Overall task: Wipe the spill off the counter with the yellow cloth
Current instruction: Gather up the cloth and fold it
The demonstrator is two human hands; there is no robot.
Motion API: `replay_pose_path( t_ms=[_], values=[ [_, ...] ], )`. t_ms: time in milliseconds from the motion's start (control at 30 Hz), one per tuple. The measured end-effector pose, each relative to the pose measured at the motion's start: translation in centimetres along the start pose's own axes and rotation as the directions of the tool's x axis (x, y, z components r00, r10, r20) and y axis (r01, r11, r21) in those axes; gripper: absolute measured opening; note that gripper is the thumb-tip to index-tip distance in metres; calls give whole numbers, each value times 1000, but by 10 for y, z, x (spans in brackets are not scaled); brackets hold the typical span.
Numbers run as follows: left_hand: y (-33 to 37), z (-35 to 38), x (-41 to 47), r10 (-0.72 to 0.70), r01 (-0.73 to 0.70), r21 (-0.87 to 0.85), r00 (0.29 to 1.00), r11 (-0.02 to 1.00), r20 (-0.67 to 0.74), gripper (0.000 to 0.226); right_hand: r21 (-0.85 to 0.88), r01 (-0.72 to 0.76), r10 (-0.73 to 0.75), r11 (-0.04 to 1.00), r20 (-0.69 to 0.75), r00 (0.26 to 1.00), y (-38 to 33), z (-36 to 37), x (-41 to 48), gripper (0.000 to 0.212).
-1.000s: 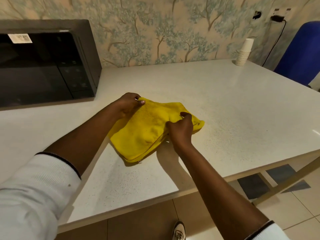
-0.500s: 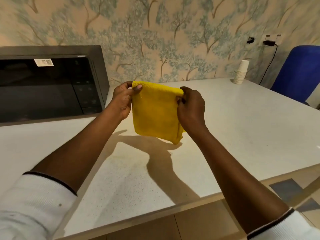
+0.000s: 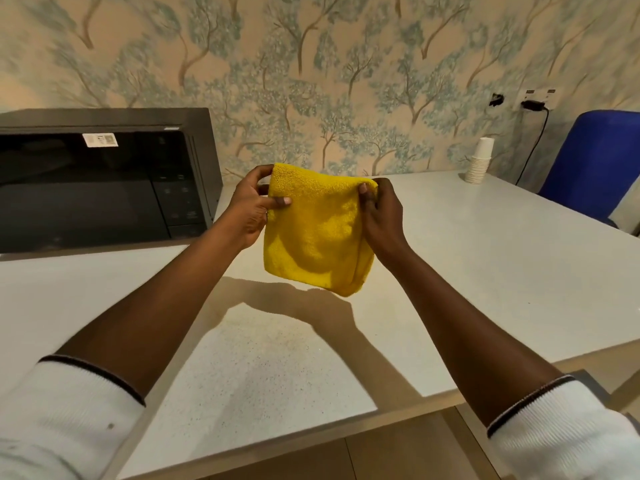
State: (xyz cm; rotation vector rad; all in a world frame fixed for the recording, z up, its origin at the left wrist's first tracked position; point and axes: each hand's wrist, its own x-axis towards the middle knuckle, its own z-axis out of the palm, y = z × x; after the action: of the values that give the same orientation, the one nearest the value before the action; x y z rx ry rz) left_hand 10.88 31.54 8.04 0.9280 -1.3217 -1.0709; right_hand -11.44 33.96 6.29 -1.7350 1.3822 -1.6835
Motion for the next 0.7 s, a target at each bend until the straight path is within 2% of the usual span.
replay_pose_path(
  t_ms=[67,100,167,300,400,500,533,600,633,700],
  values=[
    [-1,3,-1,3,-3,28,1000,1000,-20,63,121,-119,117,986,19,993,0,-3,6,37],
    [-2,4,-2,6,-5,39,1000,999,-23,64,212,-195,185,958,66,981,0,-4,9,44],
    [-4,7,-4,11,-11,70,1000,997,-10,63,366,-301,234,881,215,948,5,-9,13,44],
    [-15,15,-7,37,-44,165,998,985,45,60,394,-450,300,801,386,872,21,-18,14,43],
    [-28,28,-7,66,-54,235,997,971,-44,65,394,-420,273,818,377,885,37,-19,14,30],
    [-43,38,-1,50,-18,218,988,976,-145,70,407,-349,231,844,311,922,51,-17,18,20],
    [-47,41,2,27,4,204,989,979,-146,70,356,-303,211,884,275,938,57,-16,21,20],
    [-53,46,11,-5,26,190,994,981,-113,66,139,-163,135,977,190,972,69,-13,29,23],
    [-56,48,16,-10,29,202,995,979,-96,62,38,-101,94,994,166,982,76,-12,33,25],
    [-62,51,30,-10,25,246,998,969,-64,47,-32,-39,44,999,167,985,88,-9,43,28]
  ],
)
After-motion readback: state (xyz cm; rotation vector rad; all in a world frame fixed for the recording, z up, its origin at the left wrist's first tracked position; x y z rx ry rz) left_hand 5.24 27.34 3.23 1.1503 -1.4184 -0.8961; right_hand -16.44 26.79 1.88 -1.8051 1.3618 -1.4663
